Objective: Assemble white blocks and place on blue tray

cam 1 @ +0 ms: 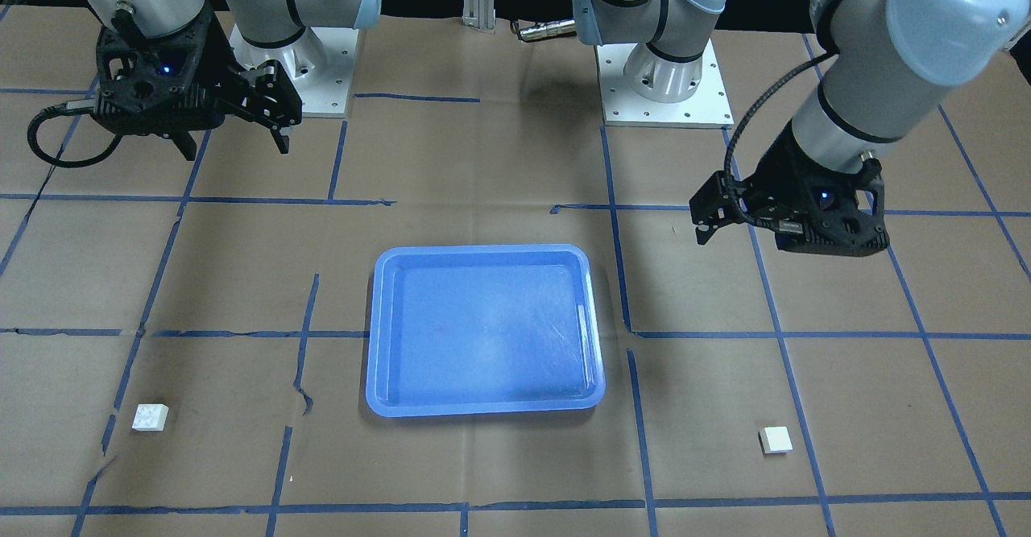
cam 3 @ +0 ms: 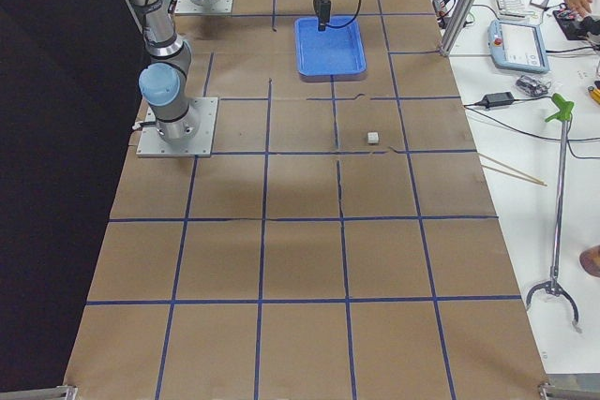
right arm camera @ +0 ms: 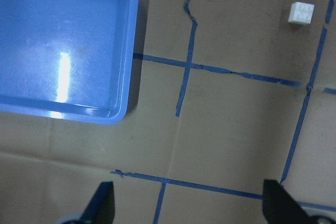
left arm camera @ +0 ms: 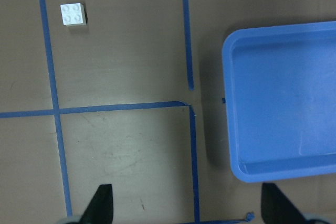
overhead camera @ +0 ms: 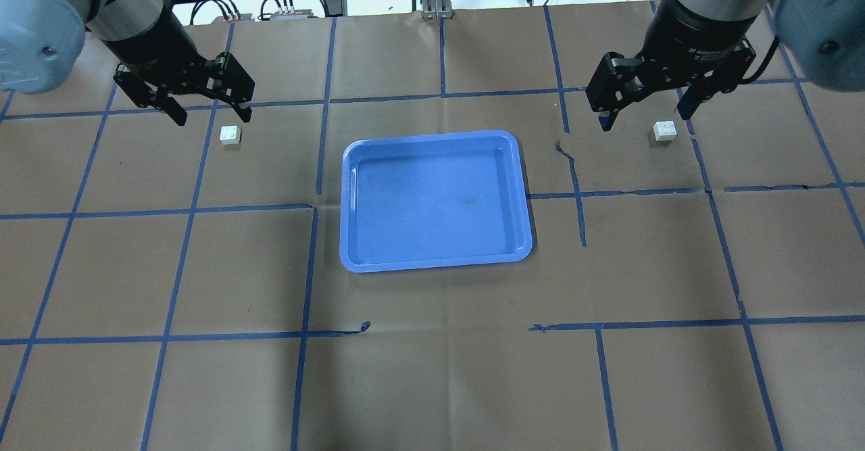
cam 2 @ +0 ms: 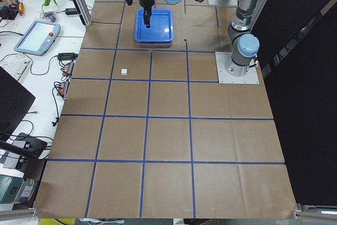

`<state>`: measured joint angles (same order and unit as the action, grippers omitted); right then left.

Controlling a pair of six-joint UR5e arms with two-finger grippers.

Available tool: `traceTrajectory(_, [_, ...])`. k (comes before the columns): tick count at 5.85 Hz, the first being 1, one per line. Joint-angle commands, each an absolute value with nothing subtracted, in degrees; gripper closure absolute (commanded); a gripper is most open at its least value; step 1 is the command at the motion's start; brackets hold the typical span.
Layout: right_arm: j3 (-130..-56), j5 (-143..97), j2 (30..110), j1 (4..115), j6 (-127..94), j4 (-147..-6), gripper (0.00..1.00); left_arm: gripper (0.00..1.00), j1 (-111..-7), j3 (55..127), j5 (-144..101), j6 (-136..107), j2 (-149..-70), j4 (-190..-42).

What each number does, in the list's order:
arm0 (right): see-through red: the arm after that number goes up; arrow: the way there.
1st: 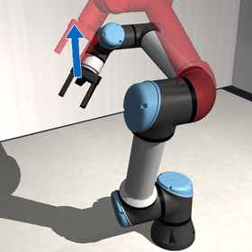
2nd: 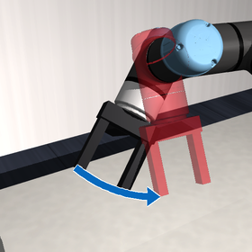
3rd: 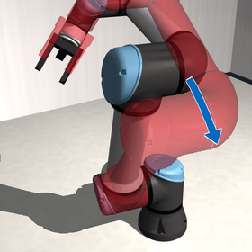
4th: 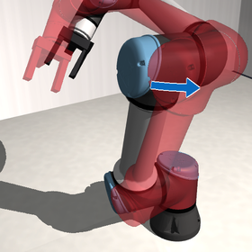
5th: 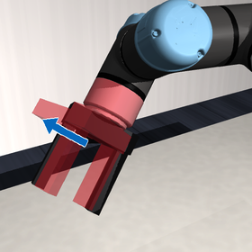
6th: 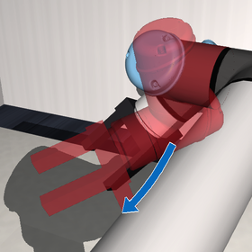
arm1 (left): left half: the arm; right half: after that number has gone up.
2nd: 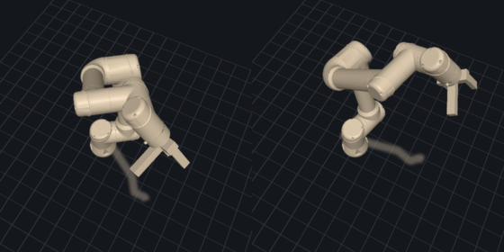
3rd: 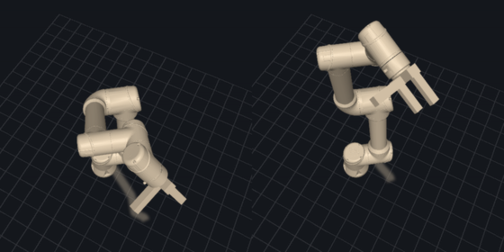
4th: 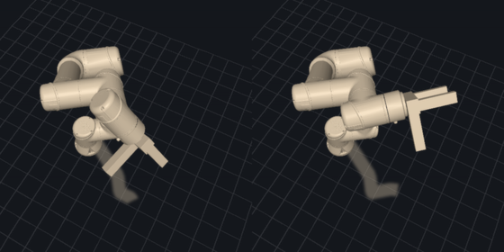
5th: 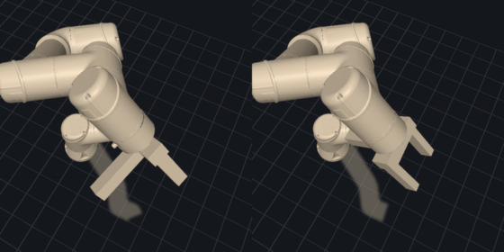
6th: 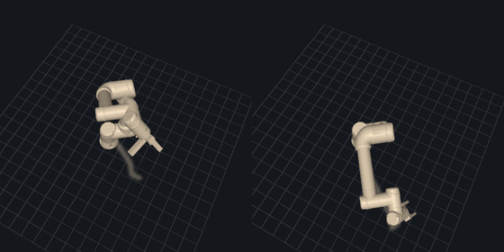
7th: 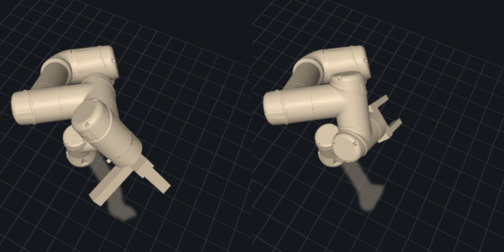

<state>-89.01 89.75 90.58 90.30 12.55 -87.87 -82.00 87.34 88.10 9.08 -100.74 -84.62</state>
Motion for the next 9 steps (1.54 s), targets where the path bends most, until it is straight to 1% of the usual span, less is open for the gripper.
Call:
traceTrajectory(1, [-89.21,90.00,90.09,90.09,33.48,-88.85,0.00,0.01,-79.38,83.78,89.73,10.10,-111.91,-77.04])
traceTrajectory(2, [-89.21,89.83,89.91,89.65,42.80,-89.99,0.00,0.01,-78.41,80.37,89.65,10.98,-116.93,-74.73])
traceTrajectory(3, [-89.12,89.82,87.74,88.43,56.29,-92.96,0.00,0.01,-77.88,78.51,89.74,15.16,-121.33,-74.19])
traceTrajectory(4, [-88.43,89.74,85.19,85.81,67.91,-94.12,0.00,0.01,-76.83,78.23,89.65,15.81,-124.86,-69.13])
traceTrajectory(5, [-88.33,89.21,84.82,80.91,79.51,-94.13,0.00,0.02,-76.82,78.83,89.74,16.26,-127.15,-67.60])
traceTrajectory(6, [-87.29,88.77,82.47,76.51,90.77,-94.57,0.00,0.02,-76.64,79.45,89.91,16.17,-128.05,-66.98])
traceTrajectory(9, [-71.50,85.96,68.77,72.35,106.74,-94.40,0.00,0.02,-75.59,79.98,91.06,16.17,-131.82,-58.47])
